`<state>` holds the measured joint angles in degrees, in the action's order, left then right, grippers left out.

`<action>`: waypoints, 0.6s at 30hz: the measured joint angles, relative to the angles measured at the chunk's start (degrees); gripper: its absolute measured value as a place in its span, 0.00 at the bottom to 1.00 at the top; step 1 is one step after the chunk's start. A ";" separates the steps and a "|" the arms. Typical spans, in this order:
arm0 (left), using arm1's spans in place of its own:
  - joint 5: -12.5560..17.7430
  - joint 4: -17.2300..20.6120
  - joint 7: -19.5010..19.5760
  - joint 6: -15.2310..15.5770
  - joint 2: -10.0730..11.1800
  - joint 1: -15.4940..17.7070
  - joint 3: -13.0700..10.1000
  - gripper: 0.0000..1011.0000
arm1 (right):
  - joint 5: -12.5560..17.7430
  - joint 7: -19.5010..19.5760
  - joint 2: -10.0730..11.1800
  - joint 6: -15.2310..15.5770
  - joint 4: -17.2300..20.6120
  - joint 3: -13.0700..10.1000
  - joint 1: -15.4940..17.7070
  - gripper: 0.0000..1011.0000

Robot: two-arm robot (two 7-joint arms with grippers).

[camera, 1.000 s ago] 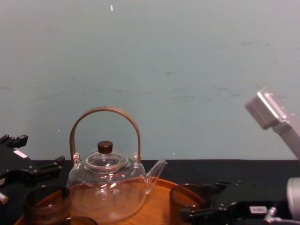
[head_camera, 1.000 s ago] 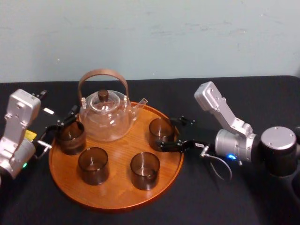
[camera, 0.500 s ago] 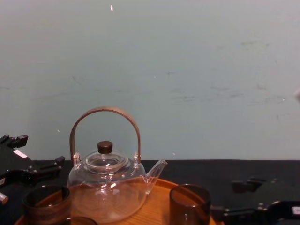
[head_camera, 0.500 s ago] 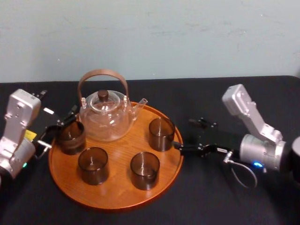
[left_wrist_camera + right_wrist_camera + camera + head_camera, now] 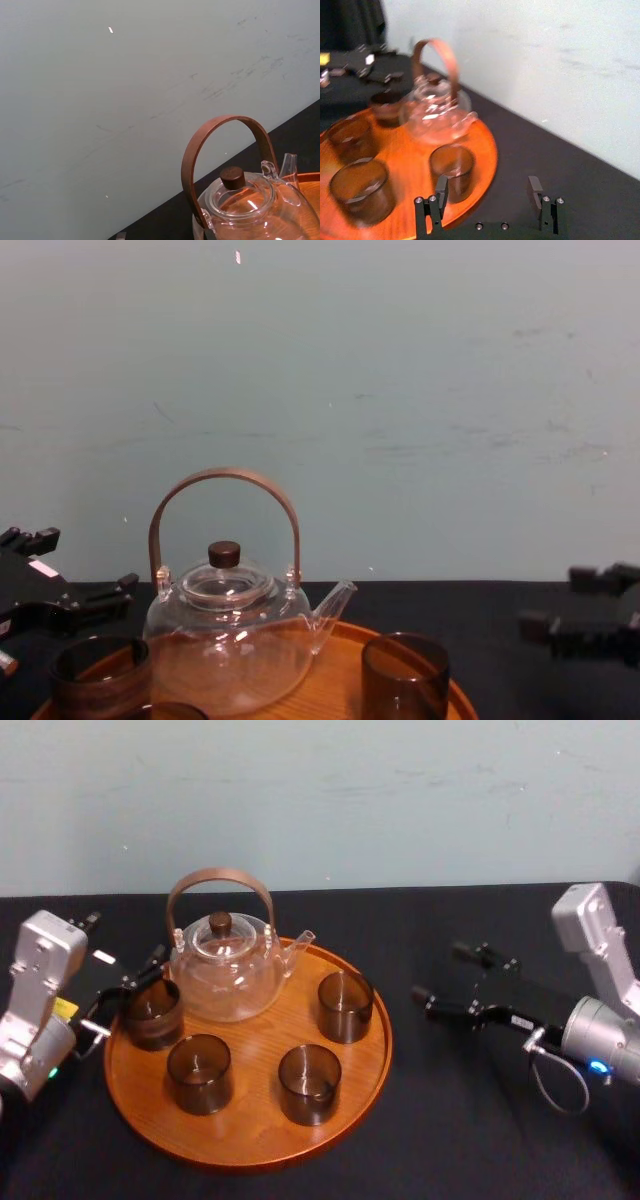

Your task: Pick up the glass from the table and place it on the tray.

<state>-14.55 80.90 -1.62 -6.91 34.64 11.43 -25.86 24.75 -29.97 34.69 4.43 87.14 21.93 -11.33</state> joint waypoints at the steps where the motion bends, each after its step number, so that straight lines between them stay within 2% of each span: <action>1: 0.00 0.00 0.00 0.00 0.00 0.00 0.00 0.99 | 0.47 1.45 -0.34 -0.43 0.47 -1.14 0.79 0.99; 6: 0.00 0.00 0.00 0.00 0.00 0.00 0.00 0.99 | 0.68 6.75 -2.17 -2.41 1.15 -4.43 3.08 0.99; 10: 0.00 0.00 0.00 0.00 0.00 0.00 0.00 0.99 | -1.13 12.26 -4.58 -4.96 0.97 -6.82 4.90 0.99; 18: 0.00 0.00 0.00 0.00 0.00 0.00 0.00 0.99 | -2.73 17.12 -7.94 -6.75 -1.07 -9.19 6.46 0.99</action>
<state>-14.55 80.90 -1.62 -6.91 34.65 11.43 -25.86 22.02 -12.86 26.74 -2.32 86.07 12.74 -4.87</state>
